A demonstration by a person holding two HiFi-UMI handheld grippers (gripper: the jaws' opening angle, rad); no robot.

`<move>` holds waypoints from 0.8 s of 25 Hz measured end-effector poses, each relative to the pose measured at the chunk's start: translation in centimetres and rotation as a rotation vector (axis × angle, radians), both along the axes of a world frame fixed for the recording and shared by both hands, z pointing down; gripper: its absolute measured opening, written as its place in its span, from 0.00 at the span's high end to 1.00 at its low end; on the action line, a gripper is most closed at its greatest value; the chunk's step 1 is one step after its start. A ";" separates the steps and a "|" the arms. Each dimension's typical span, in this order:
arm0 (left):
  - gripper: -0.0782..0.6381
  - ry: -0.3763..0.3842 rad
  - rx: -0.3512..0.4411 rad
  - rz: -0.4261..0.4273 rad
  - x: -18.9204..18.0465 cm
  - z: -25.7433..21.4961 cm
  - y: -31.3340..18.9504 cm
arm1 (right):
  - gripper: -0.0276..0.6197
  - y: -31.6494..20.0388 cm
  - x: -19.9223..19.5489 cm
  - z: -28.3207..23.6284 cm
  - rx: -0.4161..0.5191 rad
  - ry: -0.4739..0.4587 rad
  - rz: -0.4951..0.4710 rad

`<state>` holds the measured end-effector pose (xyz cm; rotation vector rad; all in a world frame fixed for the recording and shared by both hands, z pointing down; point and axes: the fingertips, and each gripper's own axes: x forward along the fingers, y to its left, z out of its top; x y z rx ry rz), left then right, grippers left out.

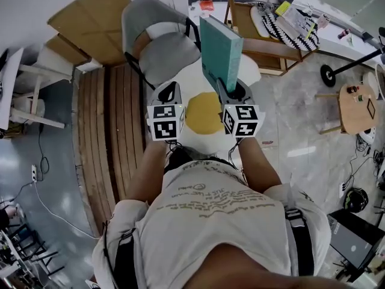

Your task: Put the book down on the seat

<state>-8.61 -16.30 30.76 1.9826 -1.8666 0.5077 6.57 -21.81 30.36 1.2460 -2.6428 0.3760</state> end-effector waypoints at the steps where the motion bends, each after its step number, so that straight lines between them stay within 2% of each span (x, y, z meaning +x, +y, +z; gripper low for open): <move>1: 0.86 0.011 -0.014 0.000 -0.3 0.7 0.0 | 0.70 0.1 -0.3 0.7 -0.011 0.022 -0.003; 7: 0.86 0.069 -0.107 0.003 -3.0 5.6 0.7 | 0.70 0.5 -2.8 5.9 -0.086 0.159 -0.030; 11: 0.86 0.102 -0.169 0.003 -4.6 8.9 1.6 | 0.70 1.8 -3.3 10.0 -0.168 0.248 -0.041; 16: 0.86 0.123 -0.260 0.016 -7.2 13.9 3.0 | 0.70 4.8 -4.3 17.0 -0.406 0.223 -0.009; 20: 0.86 0.143 -0.319 0.032 -8.9 17.4 3.5 | 0.70 6.8 -4.6 22.1 -0.541 0.229 0.042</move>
